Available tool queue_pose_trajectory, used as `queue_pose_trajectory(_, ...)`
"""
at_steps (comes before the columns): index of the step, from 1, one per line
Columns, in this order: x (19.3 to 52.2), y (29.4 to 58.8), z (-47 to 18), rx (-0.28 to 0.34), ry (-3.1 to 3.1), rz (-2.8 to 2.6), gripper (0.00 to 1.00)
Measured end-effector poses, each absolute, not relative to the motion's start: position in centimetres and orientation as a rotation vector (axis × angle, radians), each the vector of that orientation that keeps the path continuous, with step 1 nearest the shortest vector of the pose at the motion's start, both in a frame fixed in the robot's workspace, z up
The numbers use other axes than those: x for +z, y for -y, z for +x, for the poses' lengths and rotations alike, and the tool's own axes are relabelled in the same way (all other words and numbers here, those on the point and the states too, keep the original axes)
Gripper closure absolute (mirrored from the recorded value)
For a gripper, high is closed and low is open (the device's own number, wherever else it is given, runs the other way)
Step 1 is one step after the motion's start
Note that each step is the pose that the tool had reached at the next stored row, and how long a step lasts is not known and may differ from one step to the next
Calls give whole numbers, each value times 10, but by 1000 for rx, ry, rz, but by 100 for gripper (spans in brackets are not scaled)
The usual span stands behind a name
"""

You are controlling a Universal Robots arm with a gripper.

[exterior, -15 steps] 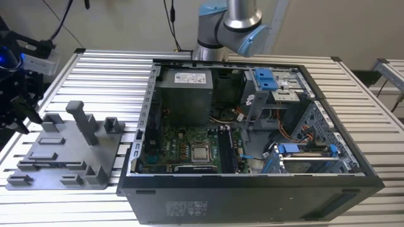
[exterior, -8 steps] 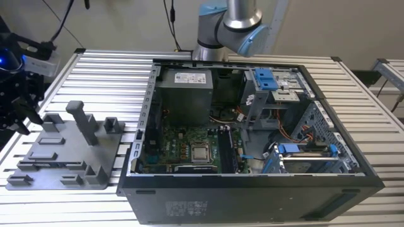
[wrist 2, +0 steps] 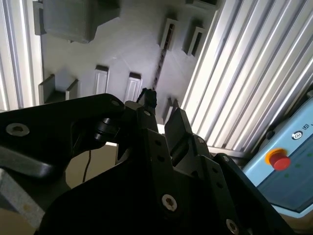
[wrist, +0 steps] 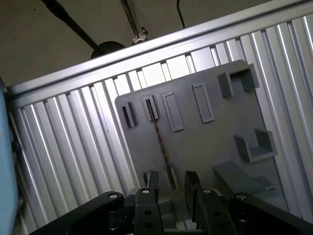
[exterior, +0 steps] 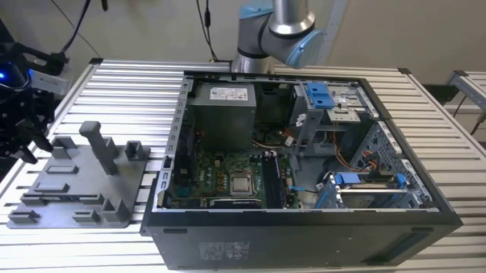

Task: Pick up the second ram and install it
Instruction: 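Pick up the second ram and move it above second insertion slot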

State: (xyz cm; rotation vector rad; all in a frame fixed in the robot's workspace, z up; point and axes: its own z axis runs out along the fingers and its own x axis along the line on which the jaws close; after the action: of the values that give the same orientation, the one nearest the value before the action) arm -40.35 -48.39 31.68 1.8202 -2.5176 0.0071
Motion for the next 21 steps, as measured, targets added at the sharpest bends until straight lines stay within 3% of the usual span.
queue_pose_trajectory(21, 293, 484, -408, 25, 2530, 1829, 64)
